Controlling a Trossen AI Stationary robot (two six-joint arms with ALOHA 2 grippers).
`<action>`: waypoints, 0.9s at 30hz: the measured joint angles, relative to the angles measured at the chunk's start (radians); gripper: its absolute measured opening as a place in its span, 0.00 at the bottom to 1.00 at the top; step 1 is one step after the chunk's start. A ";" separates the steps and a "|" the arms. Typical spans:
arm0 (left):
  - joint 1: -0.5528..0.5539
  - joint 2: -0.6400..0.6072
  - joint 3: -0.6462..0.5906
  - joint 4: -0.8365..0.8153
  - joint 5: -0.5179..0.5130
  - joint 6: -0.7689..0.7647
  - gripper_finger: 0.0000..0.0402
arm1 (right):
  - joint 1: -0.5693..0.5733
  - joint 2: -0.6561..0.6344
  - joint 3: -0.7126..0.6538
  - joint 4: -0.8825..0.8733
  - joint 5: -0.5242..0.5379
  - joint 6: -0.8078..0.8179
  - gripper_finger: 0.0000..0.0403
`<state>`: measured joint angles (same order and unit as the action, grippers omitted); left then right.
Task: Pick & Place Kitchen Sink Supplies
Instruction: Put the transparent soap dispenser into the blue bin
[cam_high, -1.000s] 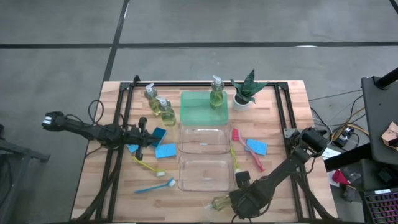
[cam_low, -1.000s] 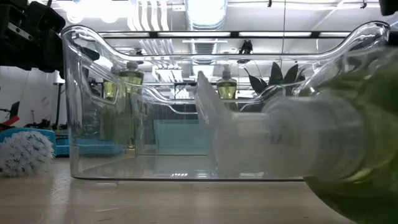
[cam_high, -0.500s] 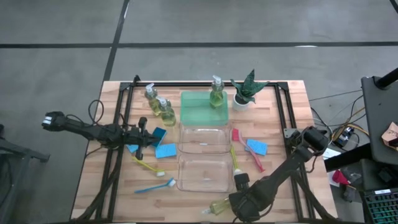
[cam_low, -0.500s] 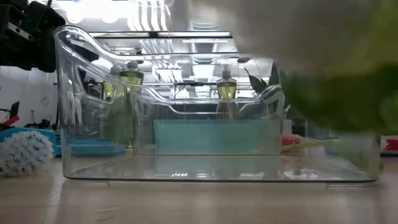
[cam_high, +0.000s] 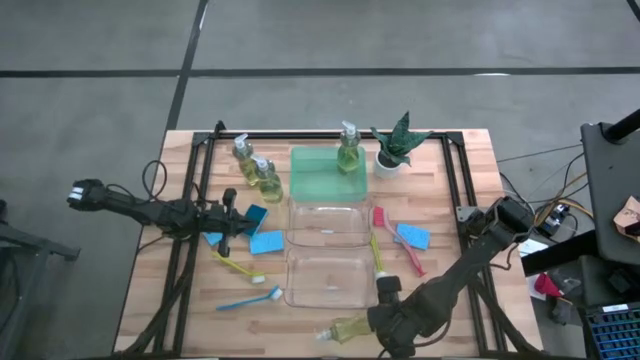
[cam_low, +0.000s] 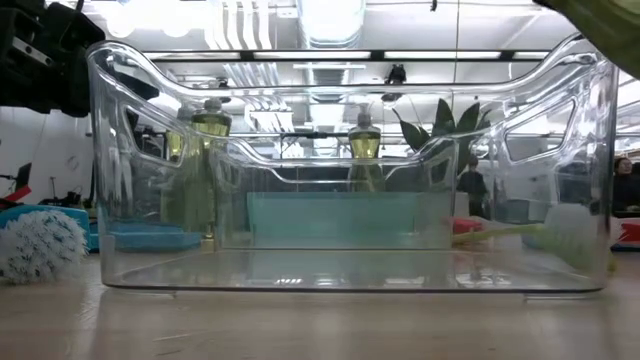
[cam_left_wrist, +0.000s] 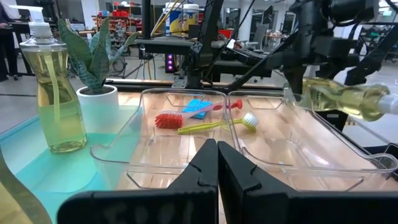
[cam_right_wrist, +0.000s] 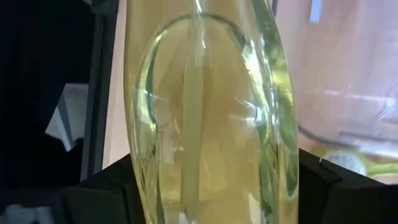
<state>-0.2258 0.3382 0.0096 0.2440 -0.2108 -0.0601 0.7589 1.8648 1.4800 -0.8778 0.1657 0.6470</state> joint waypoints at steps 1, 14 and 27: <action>0.000 0.000 0.000 0.000 0.000 0.000 0.00 | -0.001 -0.001 0.006 0.000 0.012 -0.009 0.61; 0.000 0.000 0.000 0.000 0.000 0.000 0.00 | -0.036 -0.006 0.147 -0.002 0.103 -0.145 0.61; 0.000 0.000 0.000 0.037 -0.004 -0.017 0.00 | -0.058 -0.006 0.238 -0.001 0.259 -0.324 0.61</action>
<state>-0.2256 0.3383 0.0094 0.2810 -0.2144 -0.0773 0.7014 1.8584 1.7177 -0.8791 0.4252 0.3230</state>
